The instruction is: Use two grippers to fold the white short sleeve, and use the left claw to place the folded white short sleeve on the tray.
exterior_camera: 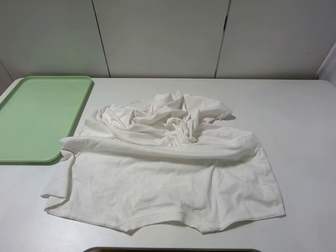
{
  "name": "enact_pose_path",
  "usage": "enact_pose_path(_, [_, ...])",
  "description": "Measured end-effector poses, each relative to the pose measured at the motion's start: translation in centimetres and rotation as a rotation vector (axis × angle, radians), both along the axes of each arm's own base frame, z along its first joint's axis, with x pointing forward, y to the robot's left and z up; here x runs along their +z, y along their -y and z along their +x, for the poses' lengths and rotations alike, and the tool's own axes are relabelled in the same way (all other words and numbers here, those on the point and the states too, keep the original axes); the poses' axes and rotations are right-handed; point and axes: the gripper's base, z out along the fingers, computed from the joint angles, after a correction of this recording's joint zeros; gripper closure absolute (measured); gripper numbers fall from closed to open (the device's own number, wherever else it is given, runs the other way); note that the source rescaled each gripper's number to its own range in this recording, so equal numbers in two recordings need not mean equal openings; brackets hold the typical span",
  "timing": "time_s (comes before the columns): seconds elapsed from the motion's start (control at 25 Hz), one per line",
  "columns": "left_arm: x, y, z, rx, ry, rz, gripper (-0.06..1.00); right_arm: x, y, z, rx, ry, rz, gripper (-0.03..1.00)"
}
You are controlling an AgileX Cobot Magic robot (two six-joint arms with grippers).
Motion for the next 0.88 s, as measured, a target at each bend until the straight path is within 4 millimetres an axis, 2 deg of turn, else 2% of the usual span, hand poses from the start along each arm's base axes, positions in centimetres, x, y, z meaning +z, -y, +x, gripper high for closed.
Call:
enact_pose_path(0.6, [0.1, -0.5, 0.1, 0.032, 0.017, 0.044, -0.04, 0.0, 0.0, 0.0, 0.003, -0.002, 0.004, -0.03])
enact_pose_path(0.76, [1.7, -0.5, 0.7, 0.031, -0.033, 0.046, -0.04, 1.6, -0.1, 0.9, 0.010, -0.043, 0.024, -0.03])
enact_pose_path(0.8, [2.3, -0.5, 1.0, 0.030, -0.044, 0.049, -0.04, 3.0, -0.1, 2.0, 0.016, -0.072, 0.027, -0.03])
enact_pose_path(0.88, [2.9, -0.5, 1.4, 0.027, -0.057, 0.053, -0.04, 4.4, -0.1, 3.7, 0.026, -0.112, 0.031, -0.03])
